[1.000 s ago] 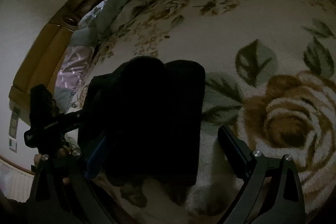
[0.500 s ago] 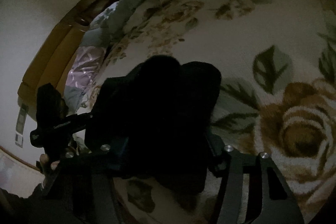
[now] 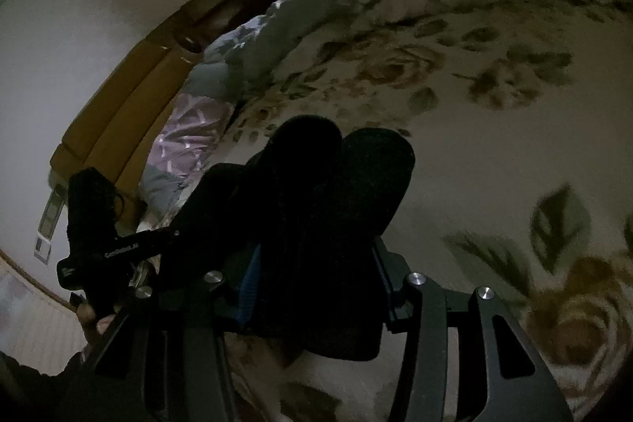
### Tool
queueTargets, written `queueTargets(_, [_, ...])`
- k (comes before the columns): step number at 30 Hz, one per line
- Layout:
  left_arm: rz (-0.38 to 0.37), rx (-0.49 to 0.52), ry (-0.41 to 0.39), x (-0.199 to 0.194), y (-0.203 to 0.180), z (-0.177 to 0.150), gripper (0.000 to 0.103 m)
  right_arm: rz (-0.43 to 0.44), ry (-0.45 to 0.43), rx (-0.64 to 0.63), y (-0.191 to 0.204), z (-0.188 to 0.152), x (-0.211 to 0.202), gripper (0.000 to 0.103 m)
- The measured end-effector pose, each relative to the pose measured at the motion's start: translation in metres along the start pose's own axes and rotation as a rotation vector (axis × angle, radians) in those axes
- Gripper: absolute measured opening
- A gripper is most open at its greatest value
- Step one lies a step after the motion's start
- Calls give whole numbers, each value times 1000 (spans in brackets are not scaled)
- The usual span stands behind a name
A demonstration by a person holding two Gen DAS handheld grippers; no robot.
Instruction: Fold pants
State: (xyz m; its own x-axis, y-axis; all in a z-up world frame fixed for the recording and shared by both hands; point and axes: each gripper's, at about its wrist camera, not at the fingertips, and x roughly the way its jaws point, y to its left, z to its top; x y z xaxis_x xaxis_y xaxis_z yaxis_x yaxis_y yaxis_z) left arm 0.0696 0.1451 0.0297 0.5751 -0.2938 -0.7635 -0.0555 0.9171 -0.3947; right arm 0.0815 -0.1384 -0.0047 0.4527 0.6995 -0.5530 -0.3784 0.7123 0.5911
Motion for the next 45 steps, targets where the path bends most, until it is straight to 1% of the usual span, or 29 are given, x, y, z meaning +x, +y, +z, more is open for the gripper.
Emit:
queueTargets(6, [30, -33, -13, -5, 18, 4, 27, 13, 28, -23, 7, 13, 24, 50])
queueTargets(11, [68, -37, 6, 8, 27, 0, 27, -3, 77, -27, 4, 14, 45, 50])
queueTargets(20, [109, -7, 23, 25, 31, -7, 29, -16, 100, -20, -9, 12, 58, 51])
queueTargets(22, [117, -5, 34, 30, 33, -9, 32, -21, 112, -7, -14, 10, 60, 54])
queueTargets(23, [119, -6, 38, 32, 34, -9, 35, -25, 114, -1, -17, 10, 61, 58])
queueTargets(25, [123, -8, 45, 35, 36, -12, 41, -42, 116, 4, -23, 8, 62, 61])
queueTargets(27, [139, -5, 44, 37, 36, -13, 54, -66, 119, -5, -27, 7, 63, 67])
queueTargets(28, [159, 3, 40, 38, 36, -13, 57, -74, 118, -9, -29, 6, 63, 71])
queueTargets(29, [165, 5, 40, 37, 35, -13, 63, -82, 118, -12, -30, 6, 63, 73])
queueTargets(30, [168, 4, 43, 38, 36, -13, 66, -88, 119, -13, -32, 6, 63, 76])
queueTargets(32, [163, -6, 49, 37, 37, -12, 66, -92, 119, -16, -32, 7, 62, 77])
queueTargets(35, [165, -14, 56, 34, 37, -13, 70, -111, 116, -31, -26, 6, 60, 77])
queueTargets(39, [193, -2, 50, 28, 32, -18, 72, -142, 101, -73, -15, 6, 54, 77])
queueTargets(42, [209, -1, 47, 23, 30, -23, 74, -150, 84, -107, -6, 5, 48, 77])
queueTargets(45, [219, -8, 39, 18, 28, -27, 74, -163, 63, -140, 2, 4, 41, 80])
